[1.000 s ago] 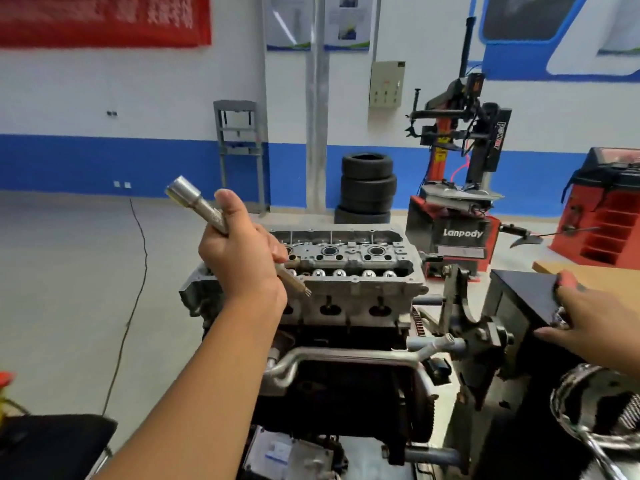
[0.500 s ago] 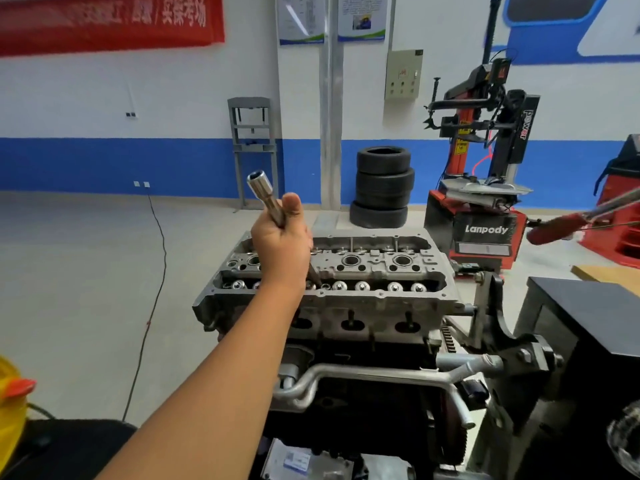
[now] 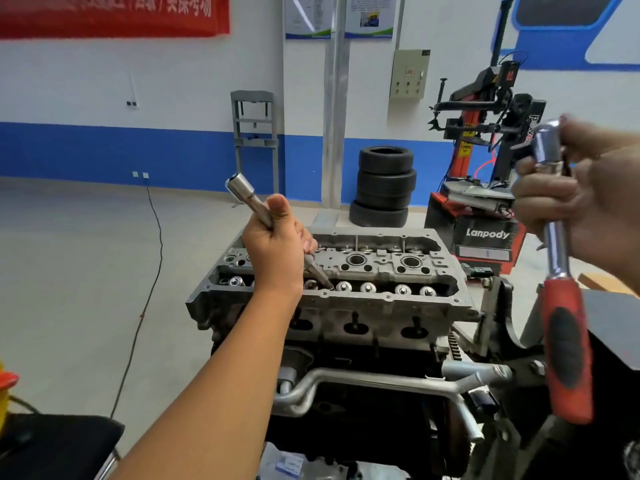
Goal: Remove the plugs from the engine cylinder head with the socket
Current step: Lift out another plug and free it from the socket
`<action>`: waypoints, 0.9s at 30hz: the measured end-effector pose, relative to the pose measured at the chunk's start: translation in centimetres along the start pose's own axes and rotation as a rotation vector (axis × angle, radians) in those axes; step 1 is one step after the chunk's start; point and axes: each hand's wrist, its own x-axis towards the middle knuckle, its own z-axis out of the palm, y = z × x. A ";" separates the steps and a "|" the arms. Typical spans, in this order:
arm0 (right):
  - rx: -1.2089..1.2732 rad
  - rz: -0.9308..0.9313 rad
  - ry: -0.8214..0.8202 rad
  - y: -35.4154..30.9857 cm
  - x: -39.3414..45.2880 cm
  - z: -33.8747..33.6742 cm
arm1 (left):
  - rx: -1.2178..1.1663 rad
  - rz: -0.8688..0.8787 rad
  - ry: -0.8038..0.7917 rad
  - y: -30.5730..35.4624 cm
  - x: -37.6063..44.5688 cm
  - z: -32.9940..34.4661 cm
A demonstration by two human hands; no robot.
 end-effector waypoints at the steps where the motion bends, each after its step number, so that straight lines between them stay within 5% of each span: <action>1: -0.034 0.055 0.024 -0.1 -0.2 1.0 | 0.006 0.005 -0.021 0.0 0.0 0.1; 7: -0.164 0.214 0.039 2.3 -0.9 6.0 | 0.162 0.075 -0.310 0.3 -0.2 1.4; 27: -0.367 0.329 -0.309 3.3 1.8 16.4 | 0.351 0.014 -0.547 0.3 -0.2 -1.3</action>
